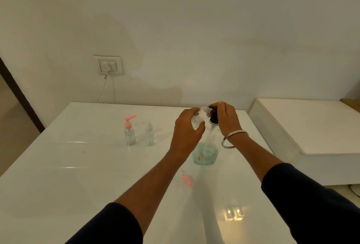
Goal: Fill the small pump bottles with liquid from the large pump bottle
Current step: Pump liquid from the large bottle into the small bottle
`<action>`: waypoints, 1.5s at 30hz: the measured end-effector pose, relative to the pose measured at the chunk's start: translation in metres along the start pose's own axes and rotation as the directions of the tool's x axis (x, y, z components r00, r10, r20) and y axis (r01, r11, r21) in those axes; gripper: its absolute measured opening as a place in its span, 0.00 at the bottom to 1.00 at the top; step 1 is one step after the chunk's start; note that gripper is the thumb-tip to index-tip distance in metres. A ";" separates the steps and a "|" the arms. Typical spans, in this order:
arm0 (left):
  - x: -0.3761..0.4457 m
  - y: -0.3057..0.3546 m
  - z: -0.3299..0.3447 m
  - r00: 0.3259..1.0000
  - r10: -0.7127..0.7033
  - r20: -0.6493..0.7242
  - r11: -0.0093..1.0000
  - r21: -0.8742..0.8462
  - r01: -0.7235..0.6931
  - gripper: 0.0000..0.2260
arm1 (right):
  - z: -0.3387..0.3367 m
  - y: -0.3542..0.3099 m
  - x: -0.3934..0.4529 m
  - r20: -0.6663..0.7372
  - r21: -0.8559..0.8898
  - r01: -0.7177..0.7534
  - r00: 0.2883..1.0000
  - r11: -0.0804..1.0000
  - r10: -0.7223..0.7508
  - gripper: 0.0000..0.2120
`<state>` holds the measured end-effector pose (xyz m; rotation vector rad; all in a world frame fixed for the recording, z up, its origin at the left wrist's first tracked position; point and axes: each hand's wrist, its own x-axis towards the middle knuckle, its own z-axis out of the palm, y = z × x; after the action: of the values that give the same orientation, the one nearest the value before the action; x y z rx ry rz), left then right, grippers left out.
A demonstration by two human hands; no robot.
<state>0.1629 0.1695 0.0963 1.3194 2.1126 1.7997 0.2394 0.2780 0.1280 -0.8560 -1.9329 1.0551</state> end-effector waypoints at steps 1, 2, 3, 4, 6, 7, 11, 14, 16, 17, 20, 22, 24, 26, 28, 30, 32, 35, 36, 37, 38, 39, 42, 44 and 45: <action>0.000 0.000 -0.001 1.000 0.007 0.000 1.000 0.005 -0.007 0.18 | 0.000 -0.002 -0.001 0.001 0.008 0.004 1.000 1.000 -0.004 0.18; 0.000 0.001 -0.003 1.000 0.018 -0.002 1.000 0.009 -0.018 0.18 | -0.001 -0.004 -0.002 0.006 0.015 0.007 1.000 1.000 -0.007 0.18; 0.000 0.002 -0.004 1.000 0.029 -0.003 1.000 0.008 -0.029 0.18 | -0.002 -0.007 -0.002 0.011 0.022 0.009 1.000 1.000 -0.009 0.18; 0.000 0.004 -0.005 0.999 0.042 -0.005 0.999 0.004 -0.042 0.18 | -0.003 -0.010 -0.002 0.015 0.024 0.017 1.000 1.000 -0.017 0.18; 0.001 0.007 -0.007 0.998 0.058 -0.014 0.998 0.000 -0.058 0.18 | -0.006 -0.013 0.000 0.026 0.010 0.031 0.999 0.999 -0.031 0.18; 0.002 0.008 -0.007 0.998 0.059 -0.017 0.998 -0.004 -0.059 0.18 | -0.006 -0.014 0.001 0.029 0.003 0.030 0.999 1.000 -0.030 0.18; 0.003 0.009 -0.007 0.998 0.056 -0.015 0.998 -0.005 -0.056 0.18 | -0.008 -0.011 0.003 0.041 0.014 0.012 0.999 1.000 -0.013 0.19; 0.003 0.006 -0.005 0.999 0.047 -0.016 0.999 -0.007 -0.047 0.17 | -0.005 -0.006 0.002 0.029 0.022 0.010 1.000 1.000 -0.010 0.19; 0.003 0.003 -0.003 0.999 0.032 -0.012 0.999 -0.017 -0.032 0.17 | -0.003 -0.003 0.003 0.019 0.023 0.008 1.000 1.000 -0.008 0.19; 0.003 0.002 -0.001 1.000 0.026 -0.008 1.000 -0.013 -0.026 0.17 | -0.002 -0.002 0.003 0.017 0.024 0.007 1.000 1.000 -0.007 0.19; 0.003 -0.001 0.001 1.000 0.005 -0.004 1.000 -0.003 -0.005 0.17 | -0.001 0.000 0.004 0.026 0.013 0.005 1.000 1.000 -0.006 0.19; 0.001 0.000 0.001 1.000 0.004 -0.004 1.000 0.005 -0.004 0.18 | -0.003 -0.003 0.000 0.025 0.011 0.018 1.000 1.000 -0.018 0.19; -0.001 0.001 0.000 1.000 0.022 -0.003 1.000 0.006 -0.022 0.18 | -0.005 -0.006 -0.004 0.019 0.008 0.036 0.999 0.999 -0.036 0.19; -0.001 0.004 -0.002 0.999 0.044 -0.004 0.999 -0.011 -0.044 0.18 | -0.008 -0.010 -0.007 0.012 0.011 0.048 0.999 0.999 -0.048 0.19; -0.002 0.008 -0.004 0.998 0.059 -0.010 0.998 -0.022 -0.060 0.17 | -0.012 -0.012 -0.005 0.023 0.002 0.052 0.998 0.999 -0.052 0.18; -0.001 0.010 -0.004 0.997 0.070 -0.019 0.997 -0.018 -0.071 0.17 | -0.014 -0.013 -0.003 0.047 -0.011 0.054 0.997 0.998 -0.053 0.18; -0.001 0.011 -0.005 0.998 0.065 -0.024 0.997 -0.032 -0.066 0.16 | -0.014 -0.013 -0.003 0.047 -0.007 0.046 0.998 0.999 -0.046 0.18; 0.001 0.010 -0.005 0.998 0.066 -0.022 0.998 -0.024 -0.066 0.16 | -0.010 -0.013 -0.002 0.030 -0.003 0.045 0.999 0.999 -0.045 0.17; 0.001 0.008 -0.004 0.998 0.061 -0.021 0.998 -0.014 -0.061 0.17 | -0.009 -0.012 -0.002 0.032 -0.006 0.044 0.999 0.999 -0.044 0.17; 0.001 0.005 -0.003 0.999 0.049 -0.018 0.999 -0.011 -0.050 0.17 | -0.007 -0.010 0.000 0.037 -0.012 0.040 0.999 0.999 -0.039 0.17; 0.001 0.002 -0.002 0.999 0.036 -0.015 0.999 -0.011 -0.036 0.17 | -0.006 -0.007 0.001 0.040 -0.017 0.035 0.999 0.999 -0.034 0.17; 0.001 0.000 -0.001 1.000 0.024 -0.012 1.000 -0.010 -0.024 0.18 | -0.005 -0.005 0.002 0.042 -0.016 0.026 0.999 1.000 -0.026 0.17; 0.002 -0.001 0.001 1.000 0.009 -0.010 1.000 -0.012 -0.009 0.18 | -0.004 -0.002 0.003 0.043 -0.017 0.019 0.999 1.000 -0.018 0.17; 0.002 0.000 0.001 1.000 0.016 -0.011 1.000 -0.015 -0.016 0.18 | -0.005 -0.003 0.002 0.046 -0.026 0.023 0.999 0.999 -0.022 0.17; 0.001 0.000 0.000 1.000 0.020 -0.012 1.000 -0.013 -0.020 0.18 | -0.005 -0.004 0.001 0.047 -0.030 0.026 0.999 0.999 -0.025 0.17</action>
<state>0.1623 0.1702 0.0972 1.3352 2.0966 1.8303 0.2426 0.2791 0.1334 -0.8277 -1.9987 1.0414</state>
